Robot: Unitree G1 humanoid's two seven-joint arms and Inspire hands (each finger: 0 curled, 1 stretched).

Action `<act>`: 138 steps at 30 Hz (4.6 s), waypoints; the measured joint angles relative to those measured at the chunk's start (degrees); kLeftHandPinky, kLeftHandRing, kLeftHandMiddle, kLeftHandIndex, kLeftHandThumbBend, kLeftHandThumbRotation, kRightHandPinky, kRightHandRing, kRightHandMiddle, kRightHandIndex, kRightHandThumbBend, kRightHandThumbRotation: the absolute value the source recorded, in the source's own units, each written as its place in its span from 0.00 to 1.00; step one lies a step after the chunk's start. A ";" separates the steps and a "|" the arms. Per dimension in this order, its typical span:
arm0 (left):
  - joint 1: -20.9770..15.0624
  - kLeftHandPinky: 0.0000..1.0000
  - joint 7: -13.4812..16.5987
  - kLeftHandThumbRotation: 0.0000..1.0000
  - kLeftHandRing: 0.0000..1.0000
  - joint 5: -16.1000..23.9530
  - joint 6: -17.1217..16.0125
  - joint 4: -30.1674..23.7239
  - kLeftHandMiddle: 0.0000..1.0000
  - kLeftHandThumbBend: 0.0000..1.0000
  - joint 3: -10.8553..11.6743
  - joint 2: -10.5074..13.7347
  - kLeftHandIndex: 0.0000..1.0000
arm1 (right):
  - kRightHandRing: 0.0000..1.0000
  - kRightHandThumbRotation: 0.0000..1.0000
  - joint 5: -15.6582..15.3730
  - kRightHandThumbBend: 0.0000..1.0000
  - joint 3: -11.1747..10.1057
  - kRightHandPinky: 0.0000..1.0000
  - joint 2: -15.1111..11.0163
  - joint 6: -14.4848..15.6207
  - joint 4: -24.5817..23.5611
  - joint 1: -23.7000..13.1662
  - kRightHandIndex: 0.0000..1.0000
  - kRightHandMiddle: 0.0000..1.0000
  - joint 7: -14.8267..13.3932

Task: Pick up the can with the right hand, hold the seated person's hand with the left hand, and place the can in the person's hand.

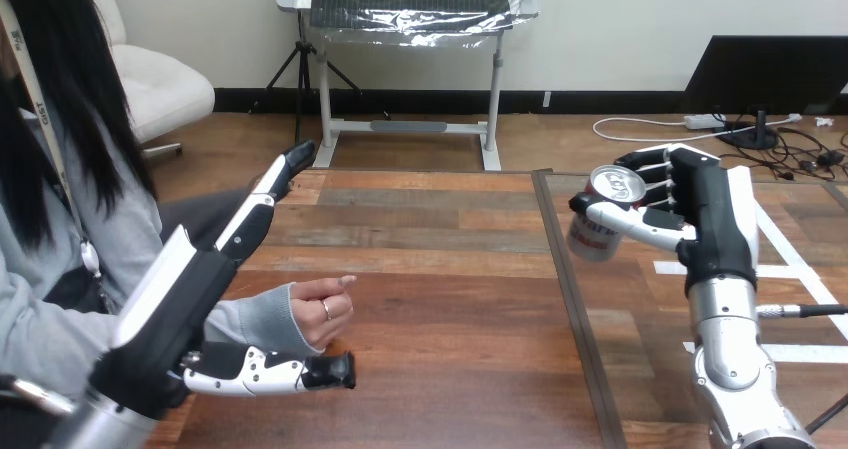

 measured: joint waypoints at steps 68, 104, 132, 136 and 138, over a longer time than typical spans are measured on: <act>-21.05 0.82 15.46 0.35 0.88 30.10 3.44 26.90 0.89 1.00 -10.88 22.70 0.89 | 0.43 0.00 1.73 0.79 1.94 0.38 4.36 -4.62 -12.04 10.36 0.50 0.49 8.64; -30.68 0.76 3.38 0.17 0.80 30.94 6.26 33.46 0.80 1.00 -22.88 23.73 0.80 | 0.43 0.00 5.61 0.78 2.15 0.38 6.52 -2.88 -27.43 18.05 0.49 0.49 14.98; -30.54 0.62 6.25 0.12 0.68 31.07 8.72 32.46 0.72 1.00 -24.72 21.96 0.73 | 0.41 0.00 6.69 0.78 2.49 0.35 7.98 2.29 -40.54 25.60 0.47 0.47 18.42; -30.54 0.59 7.05 0.11 0.65 31.13 8.72 32.82 0.70 1.00 -25.01 21.96 0.71 | 0.41 0.00 6.70 0.78 2.48 0.35 7.98 2.45 -41.17 25.80 0.47 0.47 18.83; -30.55 0.57 7.62 0.10 0.63 31.15 8.67 33.11 0.68 1.00 -25.21 21.94 0.69 | 0.41 0.00 6.71 0.78 2.47 0.35 7.98 2.61 -41.45 25.82 0.47 0.46 19.00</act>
